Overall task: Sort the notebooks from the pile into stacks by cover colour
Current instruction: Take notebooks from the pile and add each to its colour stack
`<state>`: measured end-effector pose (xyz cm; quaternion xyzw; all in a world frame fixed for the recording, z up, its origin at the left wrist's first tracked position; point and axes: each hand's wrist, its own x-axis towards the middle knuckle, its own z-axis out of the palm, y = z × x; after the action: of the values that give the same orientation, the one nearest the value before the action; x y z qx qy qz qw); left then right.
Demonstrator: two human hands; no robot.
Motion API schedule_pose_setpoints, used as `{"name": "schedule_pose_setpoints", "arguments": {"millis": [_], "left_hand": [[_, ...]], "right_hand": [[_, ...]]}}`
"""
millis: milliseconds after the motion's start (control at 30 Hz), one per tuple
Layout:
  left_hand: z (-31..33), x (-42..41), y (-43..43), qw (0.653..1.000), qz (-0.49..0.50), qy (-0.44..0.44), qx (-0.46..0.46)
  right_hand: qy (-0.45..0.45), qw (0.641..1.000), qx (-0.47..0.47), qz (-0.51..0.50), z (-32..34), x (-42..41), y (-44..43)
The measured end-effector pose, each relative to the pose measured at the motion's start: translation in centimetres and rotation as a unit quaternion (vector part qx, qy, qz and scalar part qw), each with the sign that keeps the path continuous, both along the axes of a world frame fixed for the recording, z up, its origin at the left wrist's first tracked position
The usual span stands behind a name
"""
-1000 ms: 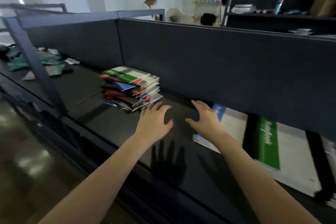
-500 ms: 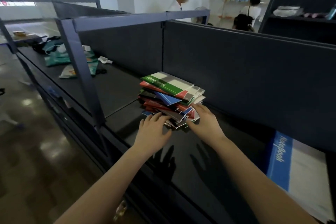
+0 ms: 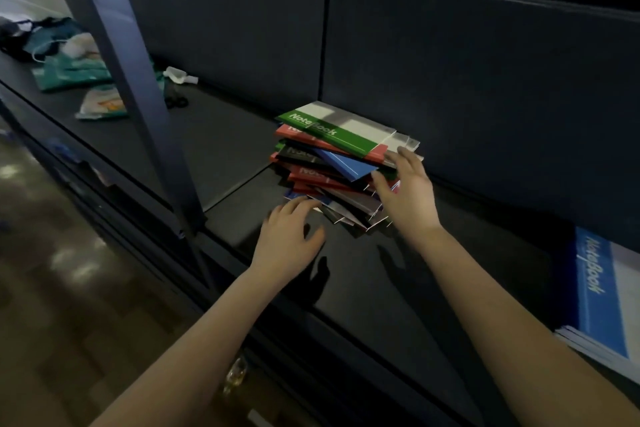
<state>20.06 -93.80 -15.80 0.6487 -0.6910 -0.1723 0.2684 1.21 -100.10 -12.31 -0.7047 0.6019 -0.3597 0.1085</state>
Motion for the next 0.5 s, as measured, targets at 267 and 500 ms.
{"name": "schedule_pose_setpoints", "arguments": {"millis": [267, 500], "left_hand": [[0.5, -0.4, -1.9, 0.993, -0.012, 0.110, -0.046], [-0.3, 0.7, -2.5, 0.989, -0.011, 0.142, -0.028]], "right_hand": [[0.101, 0.990, 0.089, 0.036, 1.5, 0.5, -5.8], [0.113, 0.993, 0.037, -0.007, 0.9, 0.5, -6.3]]}}
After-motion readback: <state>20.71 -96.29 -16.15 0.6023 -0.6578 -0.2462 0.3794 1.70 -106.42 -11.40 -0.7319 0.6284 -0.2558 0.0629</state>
